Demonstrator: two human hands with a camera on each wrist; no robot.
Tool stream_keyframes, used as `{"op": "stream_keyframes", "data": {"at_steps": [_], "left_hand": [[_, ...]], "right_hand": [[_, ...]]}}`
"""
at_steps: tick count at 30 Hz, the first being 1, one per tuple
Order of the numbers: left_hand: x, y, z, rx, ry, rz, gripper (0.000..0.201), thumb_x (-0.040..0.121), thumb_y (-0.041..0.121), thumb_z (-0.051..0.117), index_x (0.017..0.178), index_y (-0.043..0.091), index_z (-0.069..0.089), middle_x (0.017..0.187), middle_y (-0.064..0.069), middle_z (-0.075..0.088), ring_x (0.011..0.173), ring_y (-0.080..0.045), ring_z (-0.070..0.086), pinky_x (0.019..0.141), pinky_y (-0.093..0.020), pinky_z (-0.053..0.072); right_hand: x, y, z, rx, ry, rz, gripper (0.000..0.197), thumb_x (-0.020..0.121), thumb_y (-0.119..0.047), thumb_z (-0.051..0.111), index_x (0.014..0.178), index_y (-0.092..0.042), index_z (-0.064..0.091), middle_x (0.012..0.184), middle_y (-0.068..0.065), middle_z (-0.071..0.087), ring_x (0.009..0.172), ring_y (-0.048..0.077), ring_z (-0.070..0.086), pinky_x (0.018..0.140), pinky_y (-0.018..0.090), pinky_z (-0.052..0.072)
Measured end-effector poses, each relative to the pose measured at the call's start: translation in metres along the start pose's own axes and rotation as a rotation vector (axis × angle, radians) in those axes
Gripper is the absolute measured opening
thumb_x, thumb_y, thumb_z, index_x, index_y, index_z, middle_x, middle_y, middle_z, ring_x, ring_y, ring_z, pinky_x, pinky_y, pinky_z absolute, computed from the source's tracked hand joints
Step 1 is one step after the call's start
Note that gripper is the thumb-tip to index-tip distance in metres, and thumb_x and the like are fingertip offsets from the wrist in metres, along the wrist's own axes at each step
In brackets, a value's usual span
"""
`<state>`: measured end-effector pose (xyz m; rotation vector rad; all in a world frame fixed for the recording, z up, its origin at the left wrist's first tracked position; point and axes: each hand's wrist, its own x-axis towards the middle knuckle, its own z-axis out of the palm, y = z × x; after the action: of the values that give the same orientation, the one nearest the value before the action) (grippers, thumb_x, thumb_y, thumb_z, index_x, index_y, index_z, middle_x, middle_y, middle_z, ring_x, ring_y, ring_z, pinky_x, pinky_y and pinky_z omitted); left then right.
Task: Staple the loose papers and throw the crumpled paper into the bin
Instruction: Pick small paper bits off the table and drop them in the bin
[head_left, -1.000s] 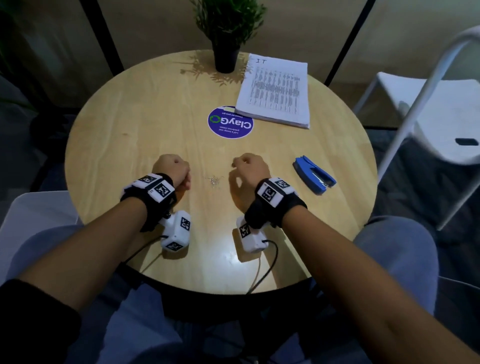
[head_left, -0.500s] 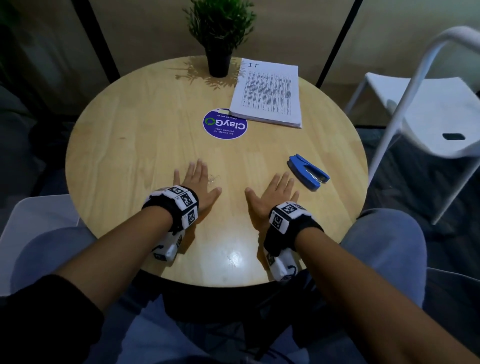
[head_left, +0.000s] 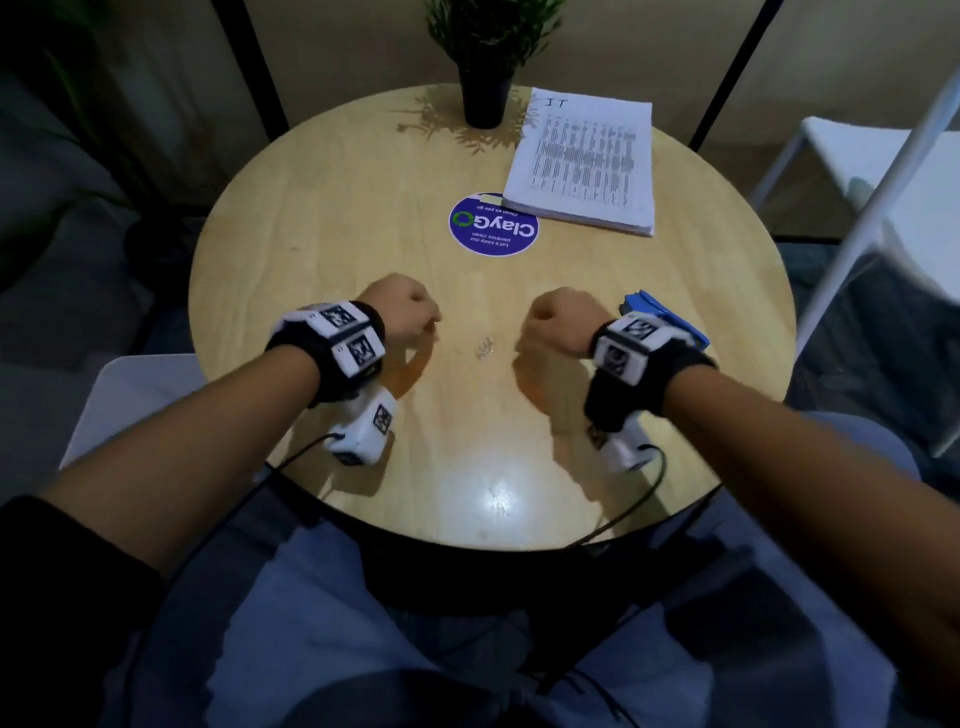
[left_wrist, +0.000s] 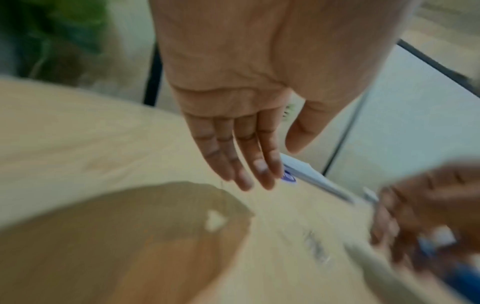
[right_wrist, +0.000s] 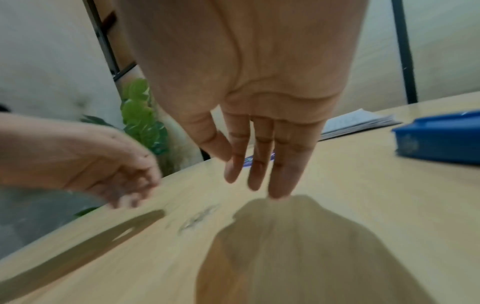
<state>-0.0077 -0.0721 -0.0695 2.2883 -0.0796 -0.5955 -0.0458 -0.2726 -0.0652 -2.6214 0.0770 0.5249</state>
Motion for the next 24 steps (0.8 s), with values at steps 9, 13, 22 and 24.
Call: {"op": "stream_keyframes", "data": {"at_steps": [9, 13, 22, 24], "left_hand": [[-0.013, 0.008, 0.039, -0.269, -0.481, -0.376, 0.032, 0.090, 0.013, 0.036, 0.083, -0.002, 0.063, 0.064, -0.012, 0.071, 0.048, -0.023, 0.066, 0.042, -0.018, 0.051], [0.001, 0.013, 0.042, -0.341, -0.405, -0.365, 0.032, 0.090, 0.014, 0.038, 0.080, -0.002, 0.064, 0.064, -0.012, 0.072, 0.052, -0.023, 0.069, 0.045, -0.019, 0.052], [0.029, 0.001, 0.016, -0.322, -0.080, -0.322, 0.026, 0.087, 0.010, 0.041, 0.069, 0.001, 0.058, 0.055, -0.013, 0.058, 0.046, -0.024, 0.053, 0.049, -0.024, 0.046], [0.032, -0.004, 0.014, -0.072, -0.034, -0.259, 0.026, 0.089, 0.017, 0.048, 0.074, 0.000, 0.062, 0.068, -0.016, 0.060, 0.058, -0.028, 0.057, 0.060, -0.035, 0.051]], "right_hand": [[0.006, 0.000, 0.015, -0.262, -0.211, 0.133, 0.026, 0.085, -0.017, 0.054, 0.091, 0.004, 0.068, 0.079, 0.015, 0.062, 0.066, 0.026, 0.054, 0.066, 0.031, 0.046], [0.023, -0.017, 0.026, -0.328, -0.194, 0.035, 0.026, 0.089, -0.020, 0.052, 0.095, 0.001, 0.066, 0.082, 0.012, 0.057, 0.076, 0.027, 0.053, 0.068, 0.028, 0.040], [0.045, 0.006, 0.010, -0.174, 0.014, 0.009, 0.023, 0.090, -0.018, 0.051, 0.101, -0.004, 0.065, 0.104, 0.013, 0.066, 0.084, 0.025, 0.055, 0.070, 0.028, 0.039], [0.047, 0.006, 0.012, -0.189, -0.011, 0.039, 0.024, 0.090, -0.018, 0.051, 0.106, -0.005, 0.064, 0.108, 0.014, 0.065, 0.089, 0.027, 0.057, 0.071, 0.029, 0.040]]}}
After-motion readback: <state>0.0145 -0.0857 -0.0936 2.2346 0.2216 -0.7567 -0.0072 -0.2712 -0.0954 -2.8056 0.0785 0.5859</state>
